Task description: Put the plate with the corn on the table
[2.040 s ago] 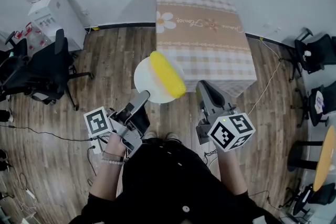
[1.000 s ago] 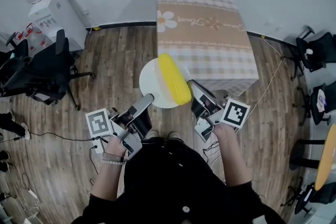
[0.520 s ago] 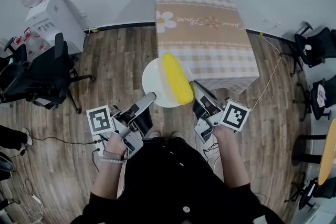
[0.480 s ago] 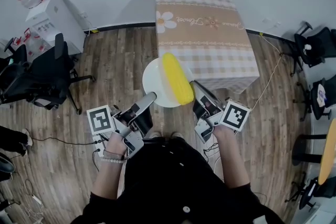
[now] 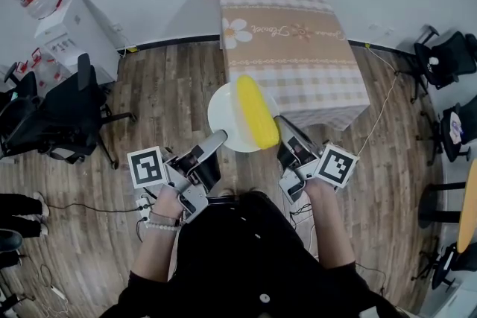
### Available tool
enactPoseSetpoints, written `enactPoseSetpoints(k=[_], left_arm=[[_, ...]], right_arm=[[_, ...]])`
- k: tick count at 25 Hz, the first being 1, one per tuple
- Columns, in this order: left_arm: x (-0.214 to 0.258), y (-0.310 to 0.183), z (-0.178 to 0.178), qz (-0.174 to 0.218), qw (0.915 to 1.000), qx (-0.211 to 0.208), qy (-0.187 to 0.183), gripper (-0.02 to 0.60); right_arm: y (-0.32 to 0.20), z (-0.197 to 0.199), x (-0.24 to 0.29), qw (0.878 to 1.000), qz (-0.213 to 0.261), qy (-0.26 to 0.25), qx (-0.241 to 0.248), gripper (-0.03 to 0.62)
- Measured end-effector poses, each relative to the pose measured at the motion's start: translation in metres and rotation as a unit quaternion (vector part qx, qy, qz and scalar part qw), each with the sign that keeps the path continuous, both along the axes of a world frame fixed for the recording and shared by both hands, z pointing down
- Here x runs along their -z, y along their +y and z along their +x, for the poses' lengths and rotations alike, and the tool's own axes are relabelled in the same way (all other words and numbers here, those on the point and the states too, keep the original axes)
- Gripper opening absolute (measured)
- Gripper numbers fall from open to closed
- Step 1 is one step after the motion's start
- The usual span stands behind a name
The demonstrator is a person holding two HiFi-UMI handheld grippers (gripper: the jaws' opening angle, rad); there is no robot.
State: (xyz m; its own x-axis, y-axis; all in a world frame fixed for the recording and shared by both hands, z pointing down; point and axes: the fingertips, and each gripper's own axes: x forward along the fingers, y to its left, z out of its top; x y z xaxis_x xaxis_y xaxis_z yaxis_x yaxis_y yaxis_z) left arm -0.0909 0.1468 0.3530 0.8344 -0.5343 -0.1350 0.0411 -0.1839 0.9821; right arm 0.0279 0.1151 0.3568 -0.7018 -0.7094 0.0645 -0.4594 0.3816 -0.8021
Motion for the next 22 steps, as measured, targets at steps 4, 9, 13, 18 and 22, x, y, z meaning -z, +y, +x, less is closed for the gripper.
enactPoseSetpoints(k=[4,9,13,18,22], left_arm=[[-0.002,0.001,-0.005,0.003,0.9999,-0.007,-0.006,0.048],[-0.001,0.002,-0.005,0.006,0.9999,-0.014,-0.008,0.048],[-0.002,0.0,-0.004,0.007,0.9998,-0.016,-0.006,0.048],[-0.004,-0.007,0.002,0.007,0.9998,-0.015,-0.005,0.048],[-0.005,-0.016,0.006,0.009,0.9998,-0.016,-0.012,0.048]], right_arm=[[0.003,-0.004,-0.003,1.0,-0.001,0.004,-0.009,0.097],[0.005,-0.006,-0.004,1.0,-0.001,-0.001,-0.018,0.094],[0.004,-0.004,-0.004,1.0,-0.003,0.002,-0.02,0.094],[-0.003,0.003,-0.007,1.0,-0.005,0.002,-0.021,0.094],[-0.013,0.006,-0.009,1.0,-0.007,0.003,-0.015,0.094]])
